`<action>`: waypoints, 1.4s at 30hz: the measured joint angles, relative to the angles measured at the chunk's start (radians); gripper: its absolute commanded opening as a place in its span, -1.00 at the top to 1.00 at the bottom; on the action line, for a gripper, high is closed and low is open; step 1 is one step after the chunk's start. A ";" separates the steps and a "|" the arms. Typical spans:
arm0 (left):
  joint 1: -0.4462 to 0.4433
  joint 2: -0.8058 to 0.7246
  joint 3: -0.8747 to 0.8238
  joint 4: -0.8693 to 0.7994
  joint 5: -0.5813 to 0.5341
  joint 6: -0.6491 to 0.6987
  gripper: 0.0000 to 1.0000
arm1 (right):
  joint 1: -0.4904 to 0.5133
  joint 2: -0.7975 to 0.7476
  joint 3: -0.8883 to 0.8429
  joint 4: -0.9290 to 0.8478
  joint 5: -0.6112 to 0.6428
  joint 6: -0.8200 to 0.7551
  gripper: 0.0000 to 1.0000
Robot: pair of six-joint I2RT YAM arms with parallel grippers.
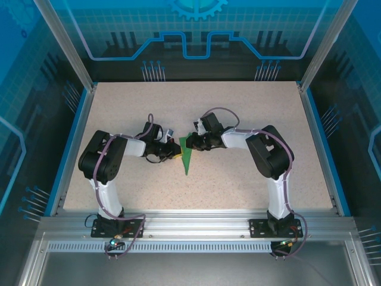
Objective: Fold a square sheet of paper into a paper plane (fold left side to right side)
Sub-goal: Fold the wing for the fifth time at the center of the table.
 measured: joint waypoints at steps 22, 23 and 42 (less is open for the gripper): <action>0.000 -0.079 -0.001 -0.057 -0.053 -0.005 0.26 | 0.000 0.027 0.037 -0.074 0.011 -0.005 0.67; 0.000 -0.097 -0.003 -0.070 -0.061 -0.003 0.27 | 0.000 0.028 0.038 -0.075 0.011 -0.006 0.68; -0.098 -0.197 -0.038 -0.096 0.054 -0.075 0.81 | 0.000 0.034 0.052 -0.100 0.019 -0.006 0.73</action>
